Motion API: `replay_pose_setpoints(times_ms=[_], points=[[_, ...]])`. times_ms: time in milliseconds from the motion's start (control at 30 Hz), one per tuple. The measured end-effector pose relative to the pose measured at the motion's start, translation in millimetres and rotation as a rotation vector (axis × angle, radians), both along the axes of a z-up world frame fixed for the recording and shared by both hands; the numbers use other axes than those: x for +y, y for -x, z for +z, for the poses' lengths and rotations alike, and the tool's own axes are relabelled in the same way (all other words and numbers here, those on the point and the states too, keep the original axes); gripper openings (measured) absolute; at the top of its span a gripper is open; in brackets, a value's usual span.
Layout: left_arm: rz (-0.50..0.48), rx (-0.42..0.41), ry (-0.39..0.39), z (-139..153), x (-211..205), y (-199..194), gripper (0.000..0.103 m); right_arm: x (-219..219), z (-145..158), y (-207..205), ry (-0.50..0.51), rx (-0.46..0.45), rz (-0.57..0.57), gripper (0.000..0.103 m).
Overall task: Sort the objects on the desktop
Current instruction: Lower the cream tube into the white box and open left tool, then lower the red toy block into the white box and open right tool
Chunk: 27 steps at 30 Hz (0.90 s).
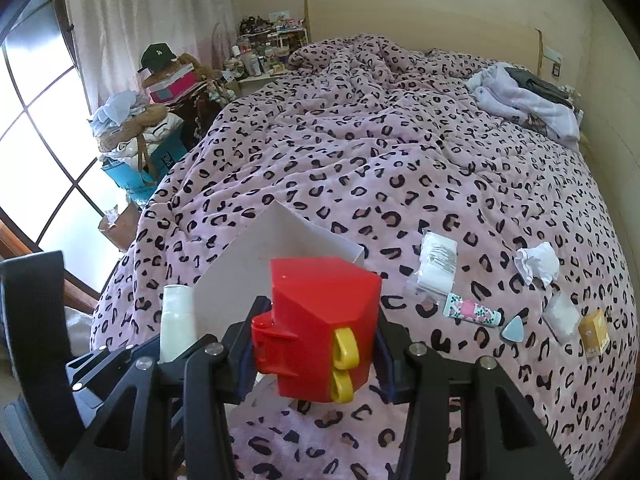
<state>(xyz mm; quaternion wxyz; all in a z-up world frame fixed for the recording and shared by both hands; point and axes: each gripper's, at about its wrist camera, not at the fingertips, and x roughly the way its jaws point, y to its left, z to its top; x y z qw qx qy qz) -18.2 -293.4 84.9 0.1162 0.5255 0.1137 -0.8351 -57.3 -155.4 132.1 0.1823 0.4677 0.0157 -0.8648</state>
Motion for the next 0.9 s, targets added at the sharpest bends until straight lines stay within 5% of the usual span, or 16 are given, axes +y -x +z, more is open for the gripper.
replay_pose_setpoints(times_ms=[367, 700, 900], points=[[0.003, -0.018, -0.024, -14, -9, 7, 0.036, -5, -11, 7, -0.005, -0.021, 0.008, 0.048], [0.032, 0.015, -0.009, 3, -19, -17, 0.037, -27, -12, 16, -0.011, -0.032, 0.056, 0.048], [0.059, -0.006, -0.005, -2, -29, -24, 0.044, -51, -27, 25, -0.038, -0.071, 0.100, 0.048]])
